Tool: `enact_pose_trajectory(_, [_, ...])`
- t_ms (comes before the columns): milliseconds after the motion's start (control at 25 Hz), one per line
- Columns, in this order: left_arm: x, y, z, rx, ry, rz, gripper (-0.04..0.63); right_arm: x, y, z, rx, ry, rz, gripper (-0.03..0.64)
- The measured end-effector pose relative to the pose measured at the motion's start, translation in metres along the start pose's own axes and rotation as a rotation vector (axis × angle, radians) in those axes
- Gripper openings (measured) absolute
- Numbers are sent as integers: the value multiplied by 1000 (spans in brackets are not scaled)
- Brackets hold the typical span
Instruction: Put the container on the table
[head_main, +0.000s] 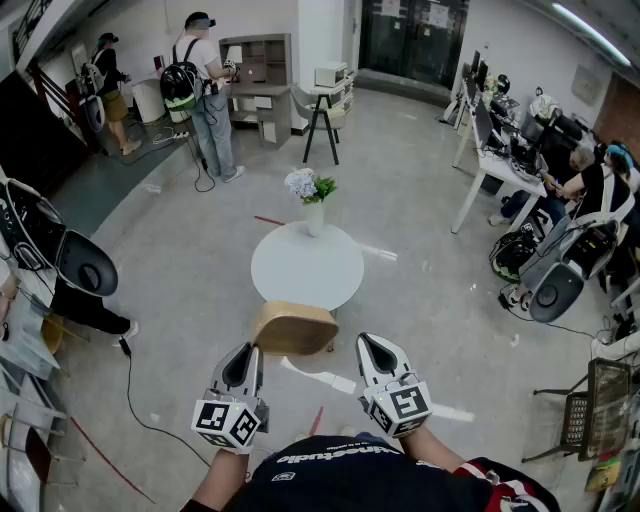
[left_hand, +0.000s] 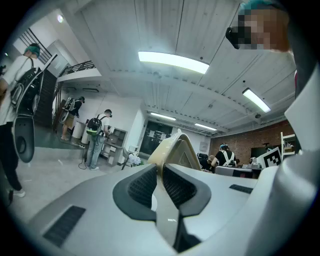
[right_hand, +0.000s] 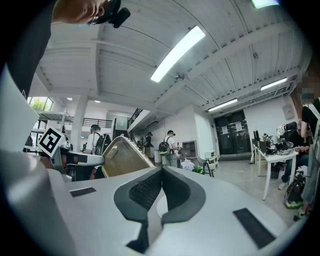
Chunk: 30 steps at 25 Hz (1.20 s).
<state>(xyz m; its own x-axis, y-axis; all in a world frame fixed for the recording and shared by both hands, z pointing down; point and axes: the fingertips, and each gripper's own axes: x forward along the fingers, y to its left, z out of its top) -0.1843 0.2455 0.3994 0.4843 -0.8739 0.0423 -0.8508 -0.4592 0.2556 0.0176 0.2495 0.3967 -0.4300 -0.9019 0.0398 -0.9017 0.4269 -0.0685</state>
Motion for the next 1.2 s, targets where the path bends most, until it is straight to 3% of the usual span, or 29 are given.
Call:
enact_pose_trajectory(480, [4, 2, -3, -5, 5, 18, 54, 0, -5, 2, -1, -3, 0, 9])
enact_pose_trajectory(1200, [25, -25, -16, -17, 19, 62, 54, -7, -36, -5, 17, -6, 85, 14])
